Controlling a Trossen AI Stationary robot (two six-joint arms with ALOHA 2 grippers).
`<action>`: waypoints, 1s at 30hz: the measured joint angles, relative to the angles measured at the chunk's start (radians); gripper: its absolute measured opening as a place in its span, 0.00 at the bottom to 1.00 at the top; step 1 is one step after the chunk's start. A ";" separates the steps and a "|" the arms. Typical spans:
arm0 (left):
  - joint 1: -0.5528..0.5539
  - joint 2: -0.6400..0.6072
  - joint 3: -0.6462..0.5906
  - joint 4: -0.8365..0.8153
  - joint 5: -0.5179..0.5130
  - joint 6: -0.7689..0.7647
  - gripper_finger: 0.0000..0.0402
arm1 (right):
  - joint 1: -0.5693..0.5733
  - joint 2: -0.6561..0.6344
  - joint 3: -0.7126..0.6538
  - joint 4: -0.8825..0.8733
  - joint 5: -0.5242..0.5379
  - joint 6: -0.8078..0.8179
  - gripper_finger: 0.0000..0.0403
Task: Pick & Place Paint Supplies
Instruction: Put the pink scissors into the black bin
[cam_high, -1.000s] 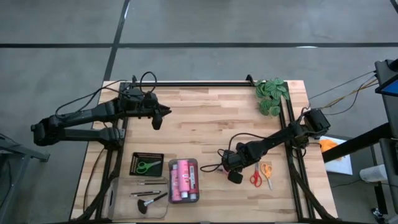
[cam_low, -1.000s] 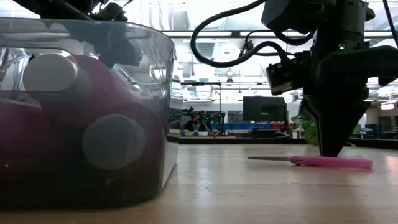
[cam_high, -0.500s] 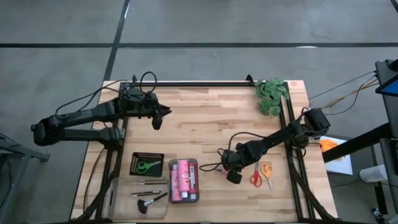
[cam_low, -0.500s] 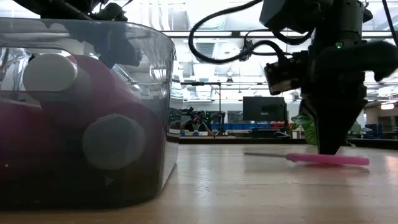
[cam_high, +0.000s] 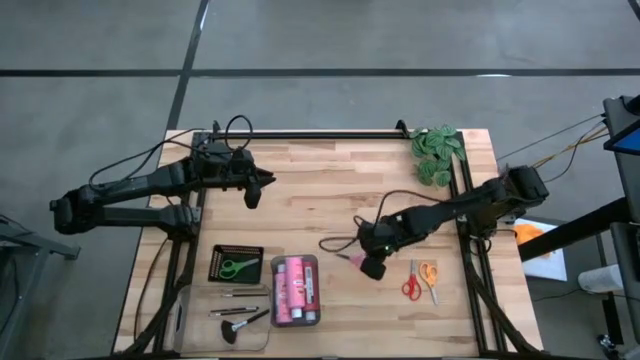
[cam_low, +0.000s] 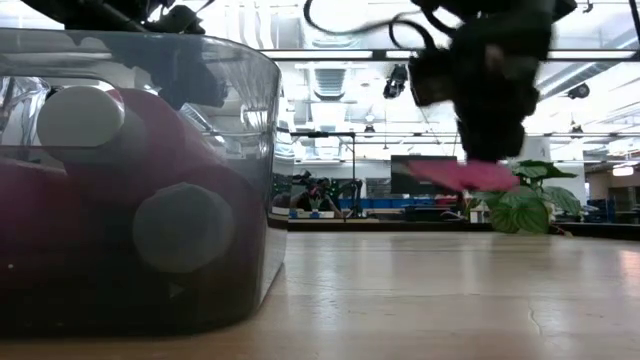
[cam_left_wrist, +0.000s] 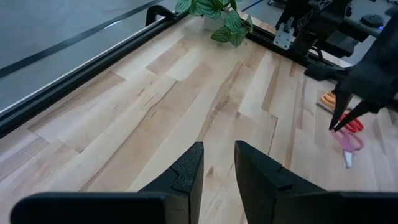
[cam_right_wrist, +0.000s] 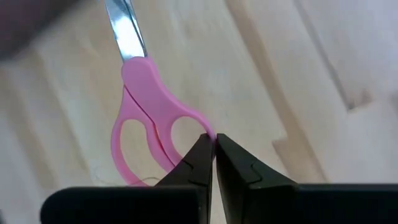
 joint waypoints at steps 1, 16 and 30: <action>0.000 0.000 0.000 -0.001 0.000 0.000 0.23 | -0.011 -0.015 0.000 0.017 0.000 -0.002 0.02; 0.000 0.000 0.000 -0.043 0.000 0.000 0.23 | -0.201 0.020 0.105 0.294 -0.062 -0.182 0.02; 0.000 0.000 0.000 -0.051 0.000 0.000 0.23 | -0.287 0.400 0.522 0.039 -0.079 -0.275 0.02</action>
